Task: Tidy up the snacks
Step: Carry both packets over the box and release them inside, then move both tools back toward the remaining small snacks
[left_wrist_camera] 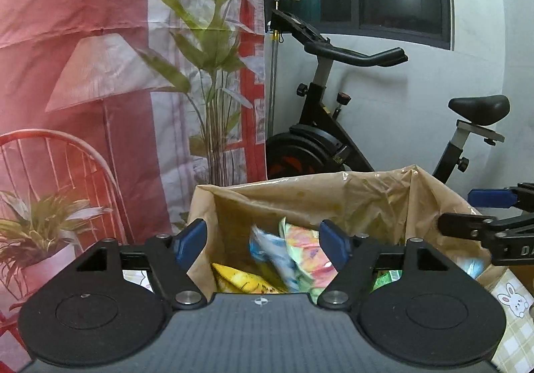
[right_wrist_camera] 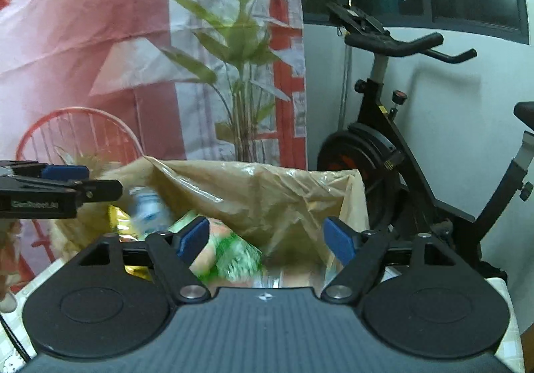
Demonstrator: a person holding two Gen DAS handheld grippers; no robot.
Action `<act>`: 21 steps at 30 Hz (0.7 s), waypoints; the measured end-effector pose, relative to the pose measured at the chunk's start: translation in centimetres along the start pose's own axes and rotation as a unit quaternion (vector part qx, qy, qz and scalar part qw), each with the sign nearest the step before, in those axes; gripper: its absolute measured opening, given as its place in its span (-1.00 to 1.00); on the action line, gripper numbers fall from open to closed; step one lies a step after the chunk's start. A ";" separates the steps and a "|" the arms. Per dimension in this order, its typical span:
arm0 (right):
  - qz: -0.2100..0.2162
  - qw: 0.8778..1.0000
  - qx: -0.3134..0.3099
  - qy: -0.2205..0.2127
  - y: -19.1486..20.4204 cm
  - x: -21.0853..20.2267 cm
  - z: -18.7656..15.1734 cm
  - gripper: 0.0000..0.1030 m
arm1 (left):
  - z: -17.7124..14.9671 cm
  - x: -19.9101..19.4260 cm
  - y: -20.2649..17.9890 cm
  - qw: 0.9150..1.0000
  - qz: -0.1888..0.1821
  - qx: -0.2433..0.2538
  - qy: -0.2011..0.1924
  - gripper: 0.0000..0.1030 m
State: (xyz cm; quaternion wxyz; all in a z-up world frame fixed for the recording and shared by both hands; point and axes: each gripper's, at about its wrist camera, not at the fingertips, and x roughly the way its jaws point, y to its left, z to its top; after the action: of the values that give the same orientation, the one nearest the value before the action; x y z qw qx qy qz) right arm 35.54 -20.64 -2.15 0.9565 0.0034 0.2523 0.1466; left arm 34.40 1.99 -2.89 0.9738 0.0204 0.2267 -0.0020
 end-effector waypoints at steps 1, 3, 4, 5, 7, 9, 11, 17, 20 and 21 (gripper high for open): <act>0.001 1.000 -0.002 -0.002 0.1 -0.5 0.1 0.57 | 0.0 -0.5 0.1 1.000 0.001 -0.002 -0.001 0.48; 0.008 1.000 -0.001 -0.008 0.3 -1.8 0.0 0.57 | -0.1 -1.4 0.2 1.000 0.000 -0.005 -0.002 0.48; 0.010 1.000 -0.003 -0.010 0.5 -2.6 -0.1 0.57 | -0.2 -2.0 0.2 1.000 -0.001 -0.003 -0.003 0.48; 0.011 1.000 -0.005 -0.012 0.7 -3.1 -0.1 0.57 | -0.3 -2.6 0.1 1.000 0.000 0.000 -0.005 0.48; 0.016 1.000 -0.012 -0.013 1.2 -4.5 -0.5 0.60 | -0.7 -3.9 0.2 1.000 0.001 0.002 -0.009 0.48; 0.021 1.000 -0.016 -0.015 1.6 -5.7 -1.0 0.63 | -1.2 -5.2 0.3 1.000 0.001 0.001 -0.011 0.48; 0.026 0.999 -0.016 -0.013 1.8 -6.9 -1.7 0.64 | -1.7 -6.4 0.4 1.000 0.001 -0.002 -0.012 0.48; 0.033 0.999 -0.015 -0.015 2.2 -10.3 -4.1 0.64 | -4.4 -10.0 0.8 1.000 0.006 0.002 -0.016 0.48; 0.034 0.999 -0.011 -0.017 2.1 -11.6 -5.4 0.64 | -6.0 -11.5 1.2 1.000 0.012 0.000 -0.016 0.48; 0.034 0.999 -0.008 -0.017 2.1 -11.9 -5.8 0.64 | -6.6 -12.0 1.3 1.000 0.014 -0.004 -0.015 0.48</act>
State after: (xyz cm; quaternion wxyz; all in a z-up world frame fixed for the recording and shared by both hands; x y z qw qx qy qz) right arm 22.25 -22.40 -1.34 0.9551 0.0065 0.2347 0.1805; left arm 20.72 3.53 -3.49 0.9770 0.0199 0.2118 0.0122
